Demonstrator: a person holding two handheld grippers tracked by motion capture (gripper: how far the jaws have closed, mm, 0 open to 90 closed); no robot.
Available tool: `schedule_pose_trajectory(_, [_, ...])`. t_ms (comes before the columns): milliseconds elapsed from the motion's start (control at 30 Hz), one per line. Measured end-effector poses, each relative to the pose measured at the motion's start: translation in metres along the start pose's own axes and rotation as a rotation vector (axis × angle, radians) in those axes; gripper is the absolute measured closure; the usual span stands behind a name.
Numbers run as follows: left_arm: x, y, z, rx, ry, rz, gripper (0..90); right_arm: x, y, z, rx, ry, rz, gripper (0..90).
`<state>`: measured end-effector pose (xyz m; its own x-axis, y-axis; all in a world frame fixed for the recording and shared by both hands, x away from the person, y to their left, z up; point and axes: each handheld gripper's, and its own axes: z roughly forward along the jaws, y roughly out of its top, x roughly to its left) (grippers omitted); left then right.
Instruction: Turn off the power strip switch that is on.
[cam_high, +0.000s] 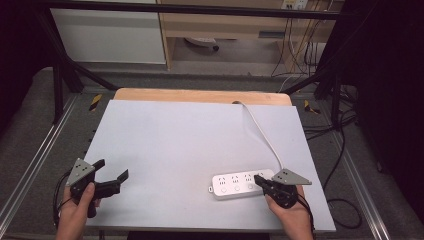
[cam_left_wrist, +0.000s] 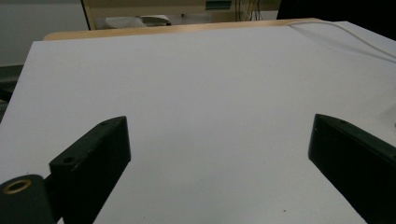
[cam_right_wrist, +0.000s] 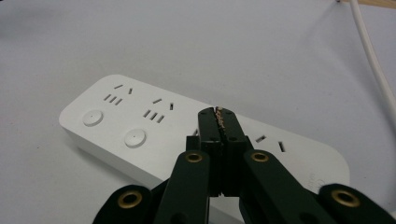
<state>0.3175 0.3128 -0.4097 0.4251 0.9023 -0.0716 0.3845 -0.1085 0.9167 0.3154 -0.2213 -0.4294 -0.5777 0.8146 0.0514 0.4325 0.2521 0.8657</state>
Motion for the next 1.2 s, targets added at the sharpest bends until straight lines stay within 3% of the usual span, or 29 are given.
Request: schedule_pose_trajectory(1200, [-0.001,0.0,0.0,0.001,-0.003,0.007,5.5,0.006,-0.004,0.012,0.066,0.046,-0.011,90.0])
